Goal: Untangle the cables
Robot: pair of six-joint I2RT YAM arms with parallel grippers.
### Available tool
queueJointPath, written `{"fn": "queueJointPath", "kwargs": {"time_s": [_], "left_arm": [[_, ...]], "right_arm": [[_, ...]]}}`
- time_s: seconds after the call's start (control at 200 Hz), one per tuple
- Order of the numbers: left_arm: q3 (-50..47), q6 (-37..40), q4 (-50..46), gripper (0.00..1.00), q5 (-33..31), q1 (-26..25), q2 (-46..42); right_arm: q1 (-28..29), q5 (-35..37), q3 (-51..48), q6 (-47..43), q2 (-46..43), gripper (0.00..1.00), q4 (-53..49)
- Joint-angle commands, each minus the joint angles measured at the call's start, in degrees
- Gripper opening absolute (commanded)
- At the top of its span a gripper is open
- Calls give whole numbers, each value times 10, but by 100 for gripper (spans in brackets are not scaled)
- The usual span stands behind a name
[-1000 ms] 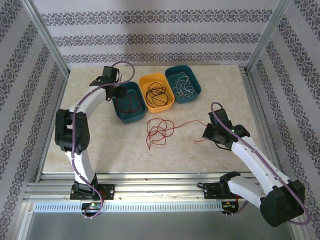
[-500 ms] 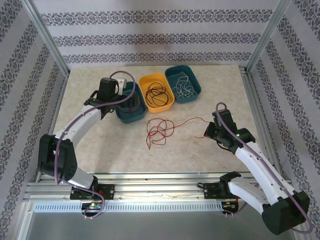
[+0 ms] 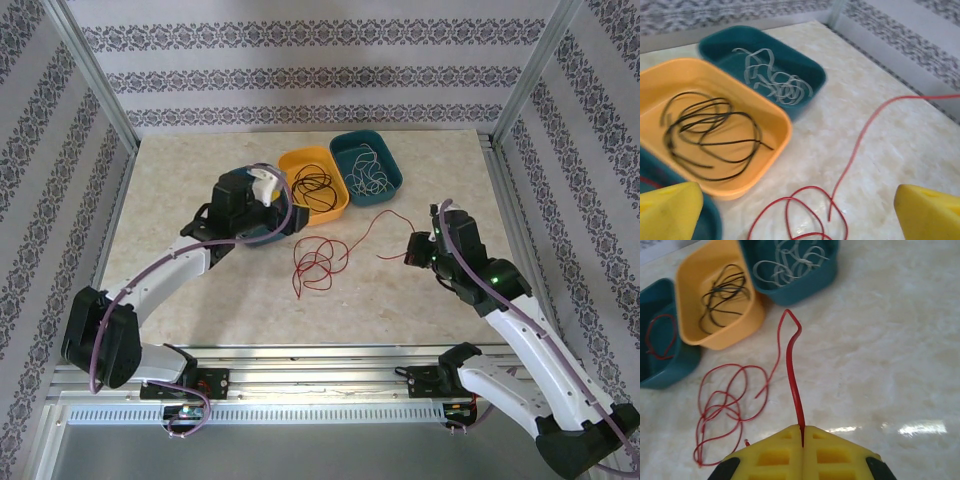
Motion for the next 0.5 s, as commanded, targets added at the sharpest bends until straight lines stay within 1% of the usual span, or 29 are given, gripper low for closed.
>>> {"fn": "queueJointPath", "kwargs": {"time_s": [0.0,0.02,0.07,0.16,0.275,0.295,0.37,0.42,0.47,0.495], "left_arm": [[13,28,52,93,47,-19,27],[14,23,58,90,54,-21,33],[18,10,73,87,68,-24,46],[18,-5,98,84,80,-32,66],[22,-6,104,82,84,-44,85],[23,-6,105,80,86,-46,89],[28,-12,107,78,89,-52,103],[30,-18,113,74,94,-56,110],[29,-28,124,73,99,-60,118],[29,-32,131,69,100,-62,122]], "right_arm": [[22,-34,32,-47,11,1,24],[26,-37,37,-52,13,1,26],[36,-41,47,-62,19,1,31],[53,-44,65,-81,30,1,39],[66,-49,84,-98,44,1,49],[67,-50,87,-100,46,1,50],[70,-51,98,-106,56,1,52],[71,-52,103,-108,62,2,54],[73,-55,107,-111,66,1,58],[75,-56,109,-112,67,1,60]]}}
